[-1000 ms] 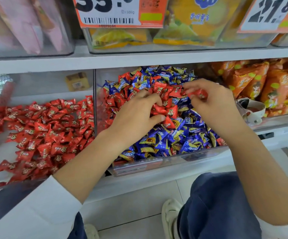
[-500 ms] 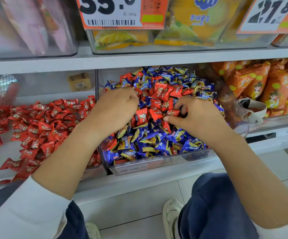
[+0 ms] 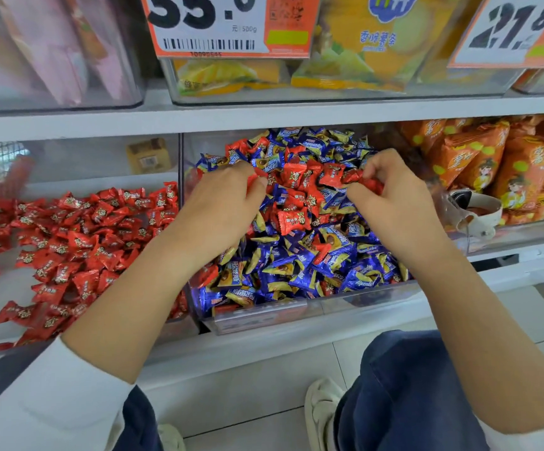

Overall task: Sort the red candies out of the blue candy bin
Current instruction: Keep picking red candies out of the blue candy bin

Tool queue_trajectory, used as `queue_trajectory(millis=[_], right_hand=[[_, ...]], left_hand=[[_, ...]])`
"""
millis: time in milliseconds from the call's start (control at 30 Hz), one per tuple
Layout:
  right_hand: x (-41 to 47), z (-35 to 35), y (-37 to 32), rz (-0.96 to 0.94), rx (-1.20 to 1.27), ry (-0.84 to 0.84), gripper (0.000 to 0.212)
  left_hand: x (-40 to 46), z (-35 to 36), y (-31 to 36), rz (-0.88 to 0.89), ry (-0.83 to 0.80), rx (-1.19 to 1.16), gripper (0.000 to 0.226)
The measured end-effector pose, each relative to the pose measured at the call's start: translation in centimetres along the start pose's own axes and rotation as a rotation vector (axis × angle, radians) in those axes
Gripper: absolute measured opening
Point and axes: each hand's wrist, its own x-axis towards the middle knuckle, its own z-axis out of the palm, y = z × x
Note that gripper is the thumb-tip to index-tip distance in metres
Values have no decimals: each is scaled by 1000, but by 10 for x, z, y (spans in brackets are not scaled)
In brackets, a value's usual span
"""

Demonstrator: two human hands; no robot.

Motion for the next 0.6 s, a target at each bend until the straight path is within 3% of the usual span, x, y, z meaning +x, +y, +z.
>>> queue_trajectory(millis=[67,167,267,367,500,600], right_hand=[[1,2,0,1,-18,-6,7],[3,6,-1,-20,-2,-51,17],[2,11,-3,-116,23,-9,33],[3,16,-4,-246,-104,12,37],[3,26,4,-223,-349,-174,44],[2,30,4,-234,-410,-171,31]], left_hand=[[1,5,2,11,8,-21,39],[2,13,6,20,72,-159,41],[3,19,9,-2,74,-309,15],[3,22,10,74,38,-192,22],[0,30,10,205,-157,40,69],[-2,35,9,181,-160,117,64]])
